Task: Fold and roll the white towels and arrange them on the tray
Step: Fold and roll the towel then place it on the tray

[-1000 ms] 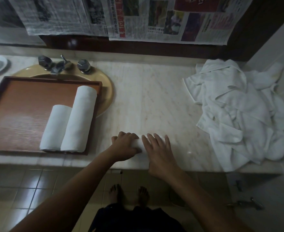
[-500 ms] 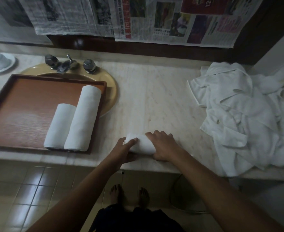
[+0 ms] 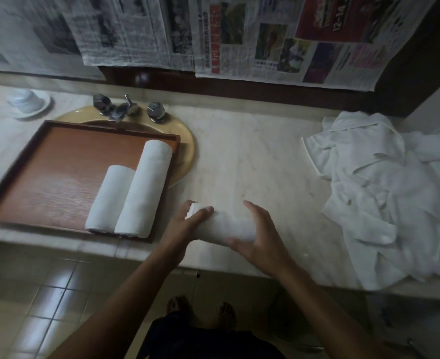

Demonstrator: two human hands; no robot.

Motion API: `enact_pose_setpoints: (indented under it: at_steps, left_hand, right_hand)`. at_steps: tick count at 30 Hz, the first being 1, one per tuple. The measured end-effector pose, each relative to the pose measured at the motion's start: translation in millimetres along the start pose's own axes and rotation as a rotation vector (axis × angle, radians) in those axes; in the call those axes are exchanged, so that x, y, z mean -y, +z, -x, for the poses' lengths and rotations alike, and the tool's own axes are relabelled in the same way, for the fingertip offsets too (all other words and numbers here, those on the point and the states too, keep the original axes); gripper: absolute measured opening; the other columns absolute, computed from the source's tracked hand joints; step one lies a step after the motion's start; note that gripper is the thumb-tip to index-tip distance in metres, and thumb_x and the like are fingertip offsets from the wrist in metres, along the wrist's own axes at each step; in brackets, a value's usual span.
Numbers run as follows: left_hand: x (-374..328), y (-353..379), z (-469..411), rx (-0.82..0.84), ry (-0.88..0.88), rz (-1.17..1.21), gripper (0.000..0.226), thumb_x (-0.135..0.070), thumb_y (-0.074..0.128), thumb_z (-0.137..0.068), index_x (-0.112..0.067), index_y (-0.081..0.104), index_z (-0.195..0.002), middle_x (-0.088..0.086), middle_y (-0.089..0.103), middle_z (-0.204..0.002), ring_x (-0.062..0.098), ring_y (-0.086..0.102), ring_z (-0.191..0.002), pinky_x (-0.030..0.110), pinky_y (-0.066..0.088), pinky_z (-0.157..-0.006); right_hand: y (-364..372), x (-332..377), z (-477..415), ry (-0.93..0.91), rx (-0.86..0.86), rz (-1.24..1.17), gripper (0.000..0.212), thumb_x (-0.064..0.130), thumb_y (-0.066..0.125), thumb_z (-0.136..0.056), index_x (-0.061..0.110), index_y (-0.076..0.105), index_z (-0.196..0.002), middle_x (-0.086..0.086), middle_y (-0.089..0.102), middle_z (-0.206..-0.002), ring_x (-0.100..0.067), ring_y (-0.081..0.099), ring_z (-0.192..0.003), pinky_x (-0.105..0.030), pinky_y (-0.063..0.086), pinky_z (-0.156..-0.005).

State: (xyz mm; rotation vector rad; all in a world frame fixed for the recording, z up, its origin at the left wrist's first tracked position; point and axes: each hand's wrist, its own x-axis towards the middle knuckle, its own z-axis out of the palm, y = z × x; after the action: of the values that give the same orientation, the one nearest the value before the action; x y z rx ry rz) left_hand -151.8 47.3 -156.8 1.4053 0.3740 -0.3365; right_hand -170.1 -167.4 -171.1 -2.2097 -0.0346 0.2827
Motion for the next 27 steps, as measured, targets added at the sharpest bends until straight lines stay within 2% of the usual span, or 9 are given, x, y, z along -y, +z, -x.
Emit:
enact_pose_setpoints:
  at_steps: [3, 5, 8, 11, 13, 16, 19, 24, 27]
  left_hand:
    - [-24.0, -24.8, 5.5, 0.013, 0.061, 0.033, 0.043, -0.037, 0.082, -0.082, -0.021, 0.064, -0.118, 0.007, 0.070, -0.116, 0.030, 0.067, -0.112, 0.047, 0.059, -0.093]
    - [-36.4, -42.5, 9.6, -0.007, 0.111, -0.008, 0.052, -0.045, 0.082, -0.079, -0.026, 0.061, -0.122, 0.005, 0.066, -0.121, 0.027, 0.066, -0.114, 0.048, 0.059, -0.095]
    - [-51.6, -67.1, 12.3, -0.012, 0.198, -0.041, 0.047, -0.048, 0.079, -0.079, -0.028, 0.064, -0.119, 0.006, 0.069, -0.119, 0.031, 0.067, -0.113, 0.057, 0.058, -0.093]
    - [-63.2, -104.1, 10.1, -0.052, 0.227, 0.064, 0.033, -0.035, 0.075, -0.084, -0.027, 0.069, -0.115, 0.004, 0.072, -0.115, 0.032, 0.067, -0.113, 0.051, 0.060, -0.091]
    - [-68.0, -129.8, 7.9, -0.064, 0.206, 0.126, 0.042, -0.035, 0.077, -0.082, -0.034, 0.068, -0.123, 0.002, 0.069, -0.123, 0.029, 0.066, -0.118, 0.046, 0.058, -0.094]
    - [-77.7, -169.6, 5.0, -0.123, 0.188, 0.164, 0.054, -0.035, 0.080, -0.083, -0.044, 0.062, -0.133, -0.002, 0.061, -0.139, 0.021, 0.065, -0.122, 0.045, 0.056, -0.100]
    - [-84.1, -207.5, 4.6, -0.207, 0.181, 0.124, 0.041, -0.035, 0.079, -0.084, -0.040, 0.069, -0.124, -0.003, 0.071, -0.124, 0.018, 0.071, -0.110, 0.040, 0.059, -0.090]
    - [-82.0, -273.9, 8.6, -0.247, 0.166, -0.026, 0.019, -0.028, 0.071, -0.093, -0.030, 0.077, -0.111, -0.004, 0.075, -0.112, 0.018, 0.072, -0.101, 0.036, 0.061, -0.077]
    - [-74.8, -311.7, 1.6, -0.267, 0.142, -0.129, 0.020, -0.028, 0.067, -0.098, -0.022, 0.072, -0.116, -0.001, 0.075, -0.109, 0.016, 0.072, -0.097, 0.026, 0.057, -0.069]
  right_hand:
    - [-2.8, 31.8, -10.6, 0.312, 0.040, -0.508, 0.116, 0.065, 0.085, -0.067, 0.035, 0.023, -0.160, 0.013, 0.036, -0.148, -0.011, 0.043, -0.130, -0.030, 0.047, -0.097]
    - [3.4, 45.2, -21.0, 0.401, 0.162, -0.800, 0.110, 0.057, 0.094, -0.060, 0.028, 0.042, -0.152, 0.003, 0.050, -0.147, -0.022, 0.057, -0.127, -0.042, 0.057, -0.097]
    - [16.2, 66.5, -38.5, 0.353, 0.232, -1.075, 0.066, 0.025, 0.092, -0.070, 0.016, 0.065, -0.130, -0.012, 0.066, -0.131, -0.031, 0.064, -0.120, -0.048, 0.058, -0.096]
    - [35.7, 100.0, -63.6, 0.279, 0.229, -1.159, 0.079, 0.021, 0.089, -0.065, 0.014, 0.059, -0.138, -0.015, 0.063, -0.133, -0.034, 0.062, -0.121, -0.043, 0.058, -0.092]
    - [51.0, 125.2, -78.5, 0.259, 0.187, -1.107, 0.080, 0.020, 0.089, -0.065, 0.018, 0.056, -0.138, -0.015, 0.057, -0.136, -0.035, 0.059, -0.122, -0.042, 0.058, -0.090]
    - [82.6, 160.0, -101.0, 0.202, 0.112, -0.952, 0.064, 0.018, 0.089, -0.073, 0.022, 0.062, -0.131, -0.012, 0.061, -0.133, -0.028, 0.065, -0.115, -0.046, 0.060, -0.093]
    - [114.5, 193.8, -126.9, 0.143, 0.023, -0.744, 0.045, 0.027, 0.086, -0.081, 0.029, 0.068, -0.122, 0.001, 0.068, -0.121, -0.020, 0.067, -0.110, -0.048, 0.058, -0.097]
    - [170.5, 248.7, -173.8, -0.012, 0.002, -0.410, 0.037, 0.048, 0.079, -0.085, 0.031, 0.068, -0.117, 0.019, 0.066, -0.117, 0.001, 0.060, -0.109, -0.022, 0.049, -0.090]
    - [209.5, 272.4, -205.8, -0.047, 0.107, -0.183, 0.039, 0.061, 0.074, -0.082, 0.034, 0.067, -0.109, 0.016, 0.069, -0.112, -0.006, 0.064, -0.105, -0.031, 0.053, -0.090]
